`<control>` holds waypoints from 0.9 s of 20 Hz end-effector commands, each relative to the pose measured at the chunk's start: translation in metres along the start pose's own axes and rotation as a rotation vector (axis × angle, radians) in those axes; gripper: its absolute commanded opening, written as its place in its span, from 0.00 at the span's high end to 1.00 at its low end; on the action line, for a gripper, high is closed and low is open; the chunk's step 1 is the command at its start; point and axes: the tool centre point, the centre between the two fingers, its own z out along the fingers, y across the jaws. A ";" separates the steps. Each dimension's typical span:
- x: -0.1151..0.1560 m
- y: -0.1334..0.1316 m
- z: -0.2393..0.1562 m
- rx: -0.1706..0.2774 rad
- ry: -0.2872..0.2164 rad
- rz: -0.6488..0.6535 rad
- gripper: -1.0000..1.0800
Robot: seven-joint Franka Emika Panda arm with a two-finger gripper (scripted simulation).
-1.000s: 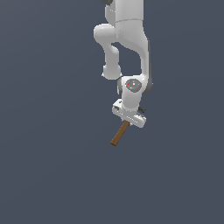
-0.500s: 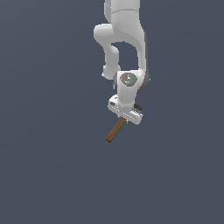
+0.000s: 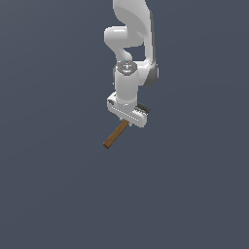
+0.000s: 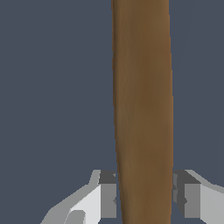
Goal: Pick up the object and move it to a goal position.
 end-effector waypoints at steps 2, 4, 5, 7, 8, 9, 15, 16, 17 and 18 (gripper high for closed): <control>0.011 0.026 -0.034 0.003 0.002 0.001 1.00; 0.018 0.041 -0.053 0.003 0.001 0.002 1.00; 0.021 0.048 -0.063 0.003 0.001 0.002 1.00; 0.027 0.063 -0.081 0.002 0.001 0.002 1.00; 0.031 0.071 -0.091 0.002 0.001 0.002 1.00; 0.034 0.078 -0.100 0.002 0.001 0.002 1.00; 0.052 0.116 -0.149 0.001 0.001 0.003 1.00; 0.054 0.121 -0.156 0.000 0.001 0.004 1.00; 0.057 0.126 -0.163 0.000 0.001 0.004 1.00; 0.059 0.131 -0.169 0.000 0.001 0.004 1.00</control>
